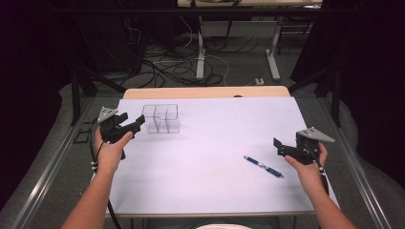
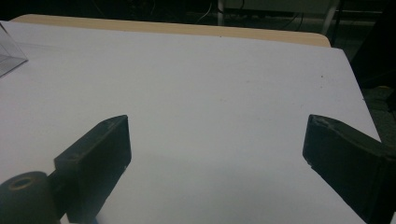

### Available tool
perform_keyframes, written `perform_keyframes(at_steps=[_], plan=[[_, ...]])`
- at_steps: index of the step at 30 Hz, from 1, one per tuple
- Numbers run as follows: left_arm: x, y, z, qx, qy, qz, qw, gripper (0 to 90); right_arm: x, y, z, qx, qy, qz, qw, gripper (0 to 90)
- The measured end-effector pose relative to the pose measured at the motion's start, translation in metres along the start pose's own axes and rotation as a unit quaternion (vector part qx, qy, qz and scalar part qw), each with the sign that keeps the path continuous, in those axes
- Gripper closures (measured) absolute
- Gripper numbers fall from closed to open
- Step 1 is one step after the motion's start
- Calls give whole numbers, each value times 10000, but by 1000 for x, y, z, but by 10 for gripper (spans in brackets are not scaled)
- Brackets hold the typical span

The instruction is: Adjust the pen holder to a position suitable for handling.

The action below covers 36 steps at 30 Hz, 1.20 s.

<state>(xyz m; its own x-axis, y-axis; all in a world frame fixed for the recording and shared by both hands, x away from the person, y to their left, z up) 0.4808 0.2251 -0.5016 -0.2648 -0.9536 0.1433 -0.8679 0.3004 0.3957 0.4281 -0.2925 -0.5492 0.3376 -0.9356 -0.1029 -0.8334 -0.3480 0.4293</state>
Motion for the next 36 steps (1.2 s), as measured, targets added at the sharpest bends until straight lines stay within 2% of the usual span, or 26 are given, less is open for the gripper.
perform_keyframes(at_steps=[2,5,11,12,13,17,18,19,22,27,28,29,30,32,36], plan=[[-1,-2,-5,-4,-34,-41,10000,268,0,1,0,-40,8,8,10000,83],[-2,-5,-12,-82,60,-36,9999,282,0,1,1,-64,26,17,10000,87],[-8,-11,-24,-168,70,-158,9997,334,2,0,1,-19,-19,69,10000,100],[-9,-12,-26,-178,106,-153,9997,351,2,0,1,-17,-15,77,10000,101],[-9,-14,-28,-172,220,-64,9996,413,2,0,1,-21,-13,70,10000,104],[-11,-17,-30,-232,253,-9,9994,484,2,0,1,-28,-20,63,10000,108],[-11,-19,-32,-196,291,-3,9994,504,2,1,2,-99,-25,39,9999,115],[-12,-20,-32,-193,307,20,9993,548,2,-1,2,-61,-28,-25,10000,127],[-15,-25,-33,-200,324,29,9993,582,2,-1,3,-70,-60,-11,10000,135],[-24,-36,-30,-290,264,-153,9991,707,4,-2,5,-112,-98,4,9999,143],[-25,-38,-29,-301,291,-164,9990,732,4,-4,3,3,-122,44,9999,144],[-25,-38,-29,-301,291,-164,9990,750,4,-4,3,3,-122,44,9999,144],[-25,-40,-29,-304,317,-164,9989,767,4,-2,6,-125,-156,0,9998,143],[-26,-43,-27,-353,235,-183,9989,799,4,-3,6,-129,-140,-4,9998,144],[-27,-49,-22,-497,242,-251,9982,840,4,-3,6,-143,-156,-10,9998,144]])
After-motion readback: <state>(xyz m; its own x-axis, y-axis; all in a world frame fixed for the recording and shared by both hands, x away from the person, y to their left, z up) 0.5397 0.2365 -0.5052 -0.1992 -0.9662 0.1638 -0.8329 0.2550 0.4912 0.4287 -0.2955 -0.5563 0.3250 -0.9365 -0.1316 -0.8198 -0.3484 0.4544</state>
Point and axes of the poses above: each handheld gripper's, and its own axes: y roughly backward along the jaws, z roughly out of its underside, x roughly to its right, the point moved 9 cm from there along -y, roughly forward along the jaws, and after that the axes turned 5 degrees about -z, right-handed, at the moved point
